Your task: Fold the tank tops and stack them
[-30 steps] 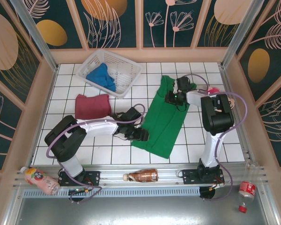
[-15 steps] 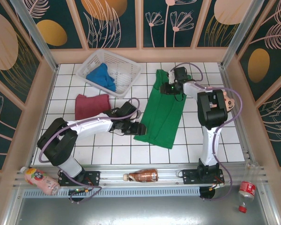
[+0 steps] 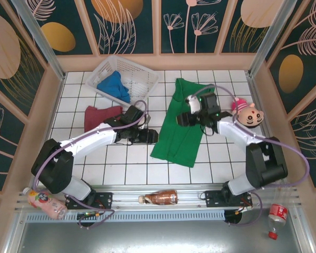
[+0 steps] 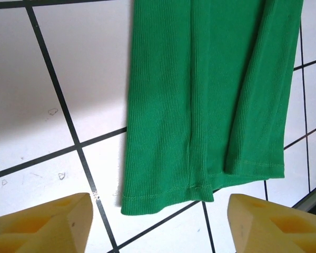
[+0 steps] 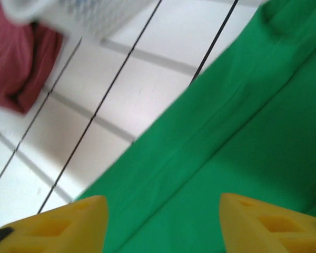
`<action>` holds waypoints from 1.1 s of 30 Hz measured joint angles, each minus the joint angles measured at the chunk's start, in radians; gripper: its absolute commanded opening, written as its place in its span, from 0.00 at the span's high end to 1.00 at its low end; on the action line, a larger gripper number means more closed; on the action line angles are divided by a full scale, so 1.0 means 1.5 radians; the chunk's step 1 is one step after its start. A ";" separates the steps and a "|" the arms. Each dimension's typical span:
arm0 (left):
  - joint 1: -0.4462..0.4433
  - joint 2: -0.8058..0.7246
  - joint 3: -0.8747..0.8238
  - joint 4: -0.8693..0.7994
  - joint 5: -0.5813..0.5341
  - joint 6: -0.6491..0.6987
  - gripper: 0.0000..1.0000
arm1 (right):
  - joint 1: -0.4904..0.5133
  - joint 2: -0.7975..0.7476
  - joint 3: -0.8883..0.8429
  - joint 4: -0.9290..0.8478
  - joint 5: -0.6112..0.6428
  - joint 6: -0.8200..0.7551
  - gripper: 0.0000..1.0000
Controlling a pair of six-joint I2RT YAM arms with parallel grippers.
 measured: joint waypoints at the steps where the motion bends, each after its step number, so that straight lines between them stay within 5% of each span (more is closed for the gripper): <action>1: 0.000 -0.004 0.000 -0.002 -0.001 0.000 0.29 | 0.016 -0.019 -0.026 -0.003 0.004 -0.005 0.33; 9: 0.001 -0.060 -0.021 -0.007 -0.010 -0.003 0.27 | 0.183 -0.143 -0.163 -0.032 0.090 -0.062 0.30; 18: 0.005 -0.080 -0.053 -0.009 -0.027 -0.016 0.24 | 0.337 -0.091 -0.203 -0.016 0.199 -0.157 0.30; 28: 0.007 -0.089 -0.090 -0.008 -0.035 -0.022 0.24 | 0.353 -0.030 -0.203 0.049 0.253 -0.207 0.34; 33: 0.007 -0.089 -0.096 -0.006 -0.035 -0.023 0.24 | 0.353 -0.007 -0.201 0.073 0.257 -0.221 0.45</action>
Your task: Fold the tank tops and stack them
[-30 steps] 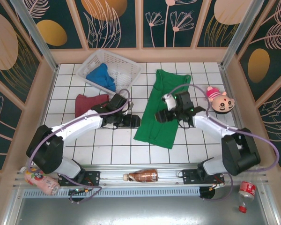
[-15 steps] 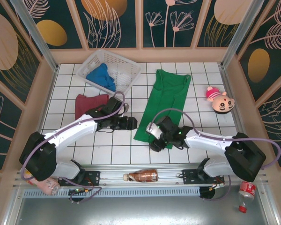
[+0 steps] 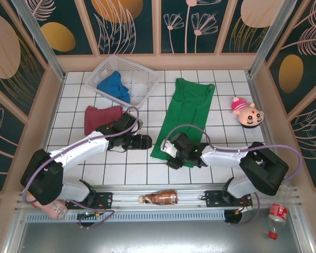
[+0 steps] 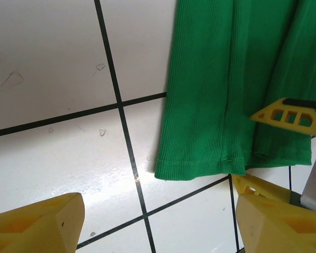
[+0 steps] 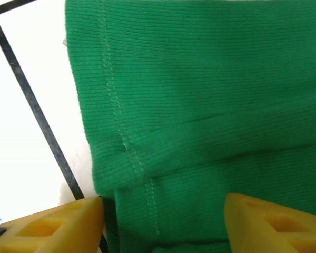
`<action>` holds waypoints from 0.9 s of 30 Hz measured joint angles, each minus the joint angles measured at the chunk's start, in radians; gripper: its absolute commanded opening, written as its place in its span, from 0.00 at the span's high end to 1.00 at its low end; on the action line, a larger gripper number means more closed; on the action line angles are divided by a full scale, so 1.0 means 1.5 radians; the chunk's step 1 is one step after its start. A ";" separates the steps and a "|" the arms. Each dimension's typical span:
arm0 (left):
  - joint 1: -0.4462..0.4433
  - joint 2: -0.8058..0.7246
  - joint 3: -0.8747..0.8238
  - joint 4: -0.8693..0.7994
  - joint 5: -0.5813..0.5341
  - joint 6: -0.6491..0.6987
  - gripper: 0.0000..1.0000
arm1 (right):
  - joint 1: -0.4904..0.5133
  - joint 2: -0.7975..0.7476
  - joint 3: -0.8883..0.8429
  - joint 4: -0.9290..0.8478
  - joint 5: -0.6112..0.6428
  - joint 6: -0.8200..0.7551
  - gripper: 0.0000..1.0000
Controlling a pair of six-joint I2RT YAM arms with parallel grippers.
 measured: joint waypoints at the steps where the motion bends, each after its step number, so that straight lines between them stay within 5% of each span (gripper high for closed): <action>1: 0.000 0.000 -0.001 0.000 0.000 0.000 0.24 | 0.000 0.001 0.000 0.000 -0.003 -0.002 0.48; 15: 0.000 0.001 -0.018 0.000 0.000 0.000 0.24 | -0.007 0.025 0.031 -0.040 -0.088 0.016 1.00; 24: 0.000 0.001 -0.029 0.009 0.006 0.000 0.26 | -0.019 0.056 0.072 -0.070 -0.119 0.027 0.99; 27: 0.000 0.012 -0.048 0.020 0.013 -0.006 0.29 | -0.018 0.055 0.072 -0.072 -0.118 0.023 0.73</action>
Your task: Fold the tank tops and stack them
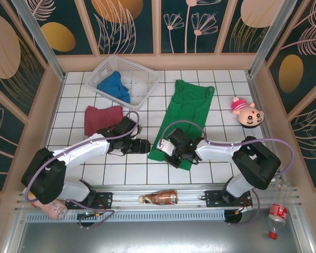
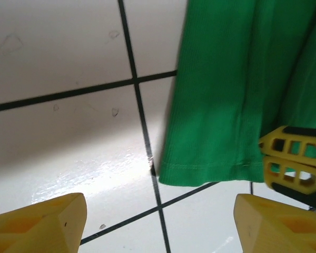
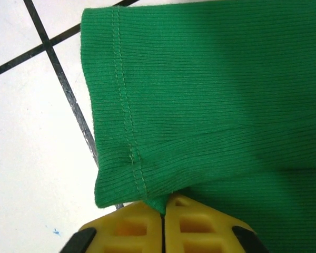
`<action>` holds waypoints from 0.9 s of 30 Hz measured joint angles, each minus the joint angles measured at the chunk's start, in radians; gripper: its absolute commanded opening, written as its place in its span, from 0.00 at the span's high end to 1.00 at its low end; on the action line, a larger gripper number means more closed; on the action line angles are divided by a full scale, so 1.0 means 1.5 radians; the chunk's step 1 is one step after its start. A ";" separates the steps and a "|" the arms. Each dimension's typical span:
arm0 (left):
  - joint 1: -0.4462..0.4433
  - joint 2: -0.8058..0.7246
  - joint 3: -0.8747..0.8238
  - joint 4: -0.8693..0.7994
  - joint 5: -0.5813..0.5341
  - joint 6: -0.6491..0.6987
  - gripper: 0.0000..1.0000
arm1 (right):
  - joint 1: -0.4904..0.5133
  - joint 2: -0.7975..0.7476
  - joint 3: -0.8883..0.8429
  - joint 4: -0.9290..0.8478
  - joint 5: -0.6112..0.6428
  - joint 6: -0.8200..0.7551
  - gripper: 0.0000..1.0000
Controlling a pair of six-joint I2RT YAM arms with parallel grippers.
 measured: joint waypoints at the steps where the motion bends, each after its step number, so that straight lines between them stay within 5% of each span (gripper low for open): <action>1: 0.000 0.007 -0.006 0.005 0.005 -0.006 0.29 | 0.001 -0.002 -0.001 -0.001 0.002 -0.001 0.67; 14: -0.064 0.131 0.011 0.085 0.045 -0.069 0.42 | 0.015 -0.257 -0.088 -0.127 0.068 -0.054 0.47; 19: -0.077 0.165 0.035 0.089 0.044 -0.089 0.50 | 0.019 -0.270 -0.119 -0.180 0.100 -0.093 0.46; 27: -0.077 0.177 0.045 0.065 0.020 -0.103 0.75 | 0.026 -0.248 -0.129 -0.197 0.126 -0.109 0.51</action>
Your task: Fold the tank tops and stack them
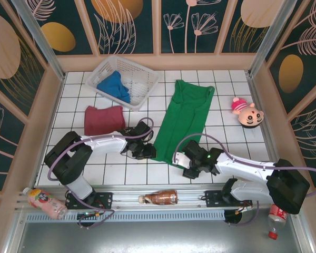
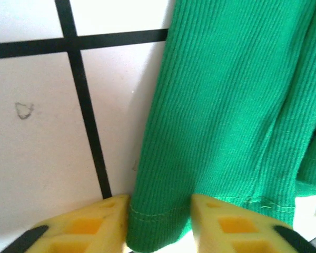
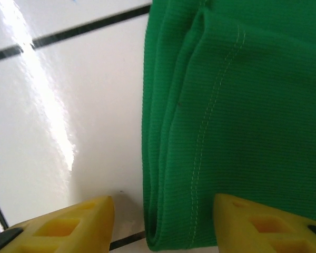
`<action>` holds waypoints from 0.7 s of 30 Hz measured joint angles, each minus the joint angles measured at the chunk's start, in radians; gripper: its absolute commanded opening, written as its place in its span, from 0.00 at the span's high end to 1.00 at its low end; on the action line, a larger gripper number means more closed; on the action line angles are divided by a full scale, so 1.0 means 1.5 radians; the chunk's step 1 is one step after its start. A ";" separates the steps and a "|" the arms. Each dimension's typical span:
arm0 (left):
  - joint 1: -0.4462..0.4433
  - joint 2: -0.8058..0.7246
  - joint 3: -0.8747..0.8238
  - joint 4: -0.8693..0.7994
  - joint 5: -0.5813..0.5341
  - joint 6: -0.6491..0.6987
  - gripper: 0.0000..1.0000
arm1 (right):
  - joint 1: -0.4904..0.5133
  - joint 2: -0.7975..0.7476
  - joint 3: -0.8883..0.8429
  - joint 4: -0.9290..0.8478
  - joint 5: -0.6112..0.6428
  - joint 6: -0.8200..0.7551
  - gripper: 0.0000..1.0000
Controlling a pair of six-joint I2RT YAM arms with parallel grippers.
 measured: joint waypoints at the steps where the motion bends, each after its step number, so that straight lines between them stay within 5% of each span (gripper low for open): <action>1: 0.000 0.002 0.002 -0.002 -0.002 -0.002 0.79 | 0.000 0.007 0.000 0.002 0.004 0.000 0.54; 11: -0.005 0.042 0.047 0.012 0.004 0.002 0.99 | 0.016 0.059 0.030 -0.007 -0.003 0.018 0.93; 21: -0.006 -0.025 0.046 -0.089 -0.011 0.003 1.00 | 0.042 0.057 0.046 -0.011 -0.030 0.024 1.00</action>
